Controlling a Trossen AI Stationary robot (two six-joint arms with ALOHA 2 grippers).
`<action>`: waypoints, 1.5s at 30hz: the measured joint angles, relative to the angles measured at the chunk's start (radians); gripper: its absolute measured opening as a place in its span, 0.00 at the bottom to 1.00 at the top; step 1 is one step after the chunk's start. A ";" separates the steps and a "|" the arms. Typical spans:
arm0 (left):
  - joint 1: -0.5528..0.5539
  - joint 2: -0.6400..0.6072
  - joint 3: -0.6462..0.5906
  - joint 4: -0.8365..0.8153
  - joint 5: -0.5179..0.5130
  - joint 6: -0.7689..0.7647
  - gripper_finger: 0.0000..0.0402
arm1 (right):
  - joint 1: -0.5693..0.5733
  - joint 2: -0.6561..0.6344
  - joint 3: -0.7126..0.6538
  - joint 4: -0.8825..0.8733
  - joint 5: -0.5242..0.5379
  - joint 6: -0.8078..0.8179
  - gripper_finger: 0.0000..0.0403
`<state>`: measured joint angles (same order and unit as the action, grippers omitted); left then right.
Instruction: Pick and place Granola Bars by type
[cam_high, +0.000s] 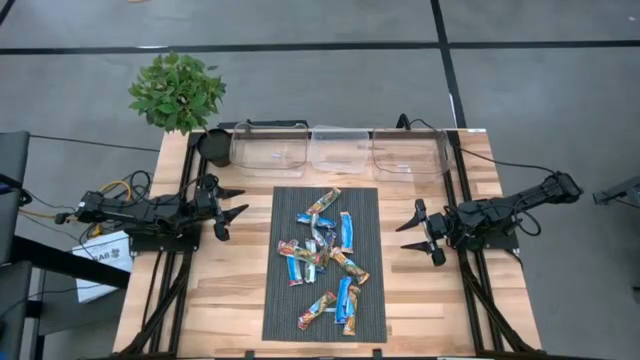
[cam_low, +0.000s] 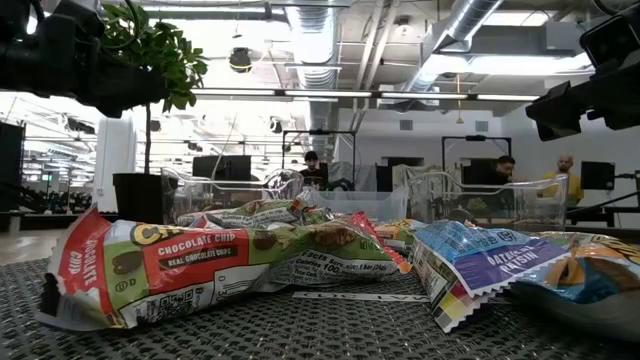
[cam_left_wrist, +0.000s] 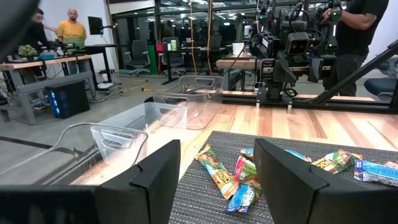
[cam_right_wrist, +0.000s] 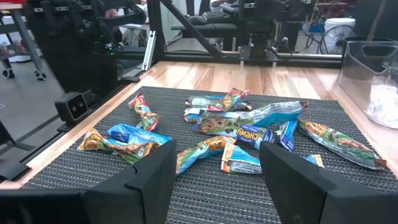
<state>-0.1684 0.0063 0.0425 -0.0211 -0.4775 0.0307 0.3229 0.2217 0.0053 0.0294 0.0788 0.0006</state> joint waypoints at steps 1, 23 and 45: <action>0.000 0.000 0.000 0.000 0.000 0.000 0.49 | 0.000 0.000 0.000 0.000 0.000 0.000 0.55; 0.000 0.000 0.000 0.000 0.000 -0.011 0.49 | 0.000 0.000 0.000 0.000 0.000 0.000 0.55; -0.001 0.000 -0.001 0.000 0.259 -0.884 0.49 | 0.000 0.000 0.000 0.000 0.000 0.000 0.55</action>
<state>-0.1692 0.0063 0.0416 -0.0216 -0.2188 -0.8535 0.3225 0.2218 0.0055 0.0296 0.0788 0.0002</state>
